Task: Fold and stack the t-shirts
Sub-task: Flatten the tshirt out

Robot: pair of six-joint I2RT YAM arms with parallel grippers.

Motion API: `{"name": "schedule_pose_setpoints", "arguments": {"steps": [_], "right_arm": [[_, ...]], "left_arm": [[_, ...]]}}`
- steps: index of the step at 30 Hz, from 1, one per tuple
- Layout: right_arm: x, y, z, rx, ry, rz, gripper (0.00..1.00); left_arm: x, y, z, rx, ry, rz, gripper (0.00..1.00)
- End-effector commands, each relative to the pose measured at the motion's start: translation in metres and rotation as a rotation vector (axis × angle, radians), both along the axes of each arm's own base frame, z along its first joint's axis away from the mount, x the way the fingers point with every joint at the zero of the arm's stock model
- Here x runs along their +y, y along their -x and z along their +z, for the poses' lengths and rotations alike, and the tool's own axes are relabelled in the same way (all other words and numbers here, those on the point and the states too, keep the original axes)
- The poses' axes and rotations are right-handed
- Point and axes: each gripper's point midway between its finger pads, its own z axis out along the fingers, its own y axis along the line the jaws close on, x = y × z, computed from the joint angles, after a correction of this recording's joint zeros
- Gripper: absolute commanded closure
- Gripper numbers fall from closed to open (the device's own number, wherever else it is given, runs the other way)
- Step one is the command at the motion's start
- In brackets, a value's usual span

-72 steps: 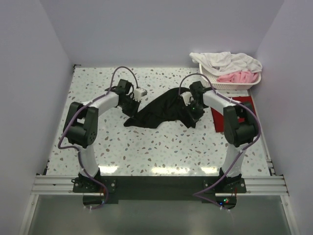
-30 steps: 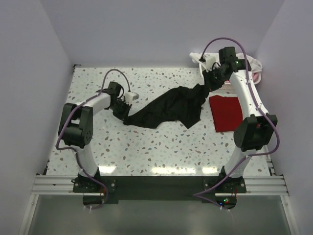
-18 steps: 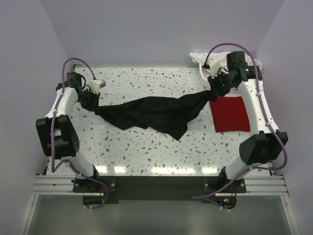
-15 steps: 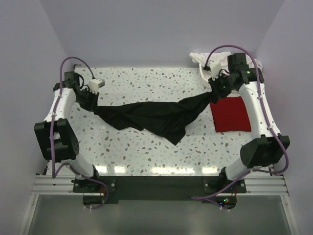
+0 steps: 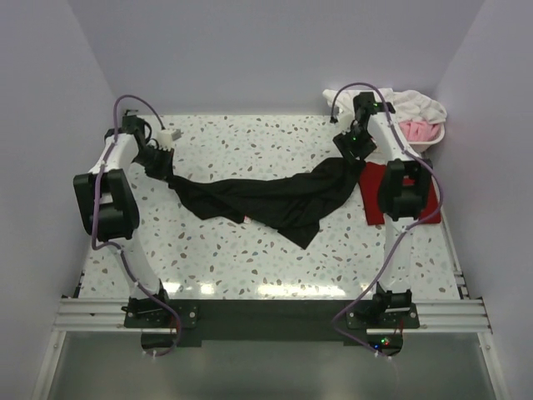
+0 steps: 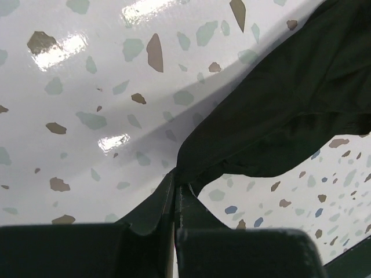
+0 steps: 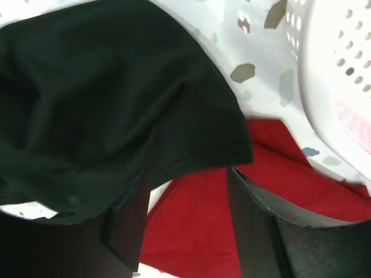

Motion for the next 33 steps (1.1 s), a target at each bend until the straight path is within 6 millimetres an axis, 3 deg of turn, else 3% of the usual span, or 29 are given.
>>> {"name": "schedule_pose_setpoints", "arguments": {"steps": [1,2,3,4,6,7,10,14,18,23,30,32,33], "right_arm": [[0.020,0.018,0.078,-0.126,-0.085,0.045,0.41],[0.029,0.028,0.080,-0.111,-0.114,0.089,0.41],[0.048,0.046,0.096,-0.120,-0.144,0.156,0.42],[0.064,0.069,0.081,-0.048,-0.192,0.232,0.45],[0.099,0.105,0.090,-0.026,-0.232,0.359,0.48],[0.108,0.122,0.076,0.012,-0.236,0.393,0.49],[0.146,0.156,0.065,0.058,-0.229,0.494,0.47],[0.190,0.182,0.046,0.101,-0.222,0.561,0.41],[0.217,0.192,0.021,0.070,-0.182,0.606,0.36],[0.228,0.205,-0.008,0.068,-0.117,0.685,0.35],[0.237,0.197,-0.034,0.040,-0.094,0.669,0.35],[0.233,0.187,-0.041,0.015,-0.054,0.648,0.38],[0.234,0.182,-0.044,0.007,-0.042,0.636,0.46]], "left_arm": [[-0.005,-0.004,0.004,0.013,0.043,0.070,1.00],[-0.008,-0.002,0.002,0.020,0.052,0.073,1.00],[-0.009,0.002,-0.004,0.037,0.059,0.080,1.00],[-0.009,0.005,-0.006,0.045,0.059,0.080,1.00],[-0.009,0.010,-0.012,0.065,0.058,0.085,1.00],[-0.009,0.011,-0.013,0.066,0.057,0.083,1.00],[-0.010,0.014,-0.014,0.074,0.063,0.081,1.00],[-0.011,0.016,-0.017,0.084,0.064,0.081,1.00],[-0.011,0.017,-0.017,0.083,0.065,0.080,1.00],[-0.012,0.024,-0.020,0.091,0.065,0.065,1.00],[-0.013,0.031,-0.025,0.099,0.061,0.062,1.00],[-0.013,0.031,-0.026,0.102,0.063,0.065,1.00],[-0.013,0.030,-0.025,0.100,0.064,0.064,1.00]]}}
